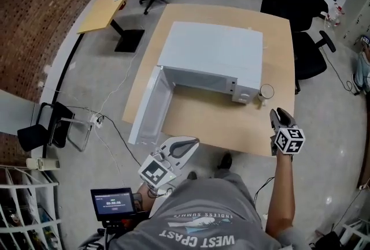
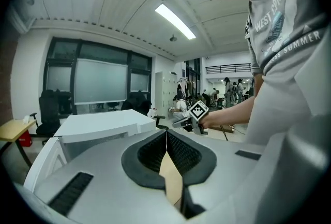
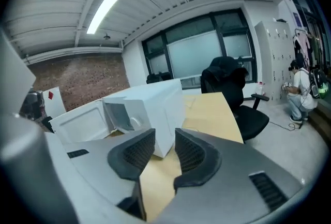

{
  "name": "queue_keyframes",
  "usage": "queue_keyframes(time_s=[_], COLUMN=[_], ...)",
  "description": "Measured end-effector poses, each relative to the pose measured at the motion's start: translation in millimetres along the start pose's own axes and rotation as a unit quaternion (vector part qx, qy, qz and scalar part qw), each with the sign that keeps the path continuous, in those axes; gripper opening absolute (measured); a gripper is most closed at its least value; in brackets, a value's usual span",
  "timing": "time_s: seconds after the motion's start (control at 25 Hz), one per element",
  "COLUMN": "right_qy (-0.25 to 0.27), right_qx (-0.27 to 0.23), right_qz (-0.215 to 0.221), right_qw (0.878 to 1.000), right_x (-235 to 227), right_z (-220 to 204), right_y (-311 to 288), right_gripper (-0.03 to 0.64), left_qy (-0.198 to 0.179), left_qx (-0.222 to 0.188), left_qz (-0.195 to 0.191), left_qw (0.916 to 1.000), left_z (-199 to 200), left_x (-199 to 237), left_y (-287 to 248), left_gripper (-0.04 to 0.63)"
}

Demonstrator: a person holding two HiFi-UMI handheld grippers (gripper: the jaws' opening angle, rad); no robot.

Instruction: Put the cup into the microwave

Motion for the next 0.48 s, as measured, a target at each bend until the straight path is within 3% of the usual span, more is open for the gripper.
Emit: queue_keyframes(time_s=[0.04, 0.32, 0.48], right_qy=[-0.006, -0.008, -0.015], right_qx=[0.017, 0.125, 0.157], right_qz=[-0.001, -0.023, -0.041], right_qw=[1.000, 0.992, 0.987], right_x=[-4.3, -33.1, -42.1], right_z=[-6.3, -50.4, -66.6], right_y=[-14.9, -102.8, -135.8], right_gripper=[0.121, 0.129, 0.146], left_qy=[0.004, 0.041, 0.054], left_qx=[0.005, 0.036, 0.049], left_qz=[0.005, 0.039, 0.052], left_qw=[1.0000, 0.9978, 0.9959], left_z=[-0.9, -2.4, -7.3], left_x=[2.5, 15.5, 21.6], left_y=[-0.5, -10.4, -16.8], left_gripper=[0.021, 0.021, 0.021])
Point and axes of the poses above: the fingertips, and each gripper's own axes: y backward along the fingers, x to its left, z out of its top, the point moved 10 cm from there along y, backward along the fingers, and after that the axes turned 3 degrees about -z, right-handed, at the moved point
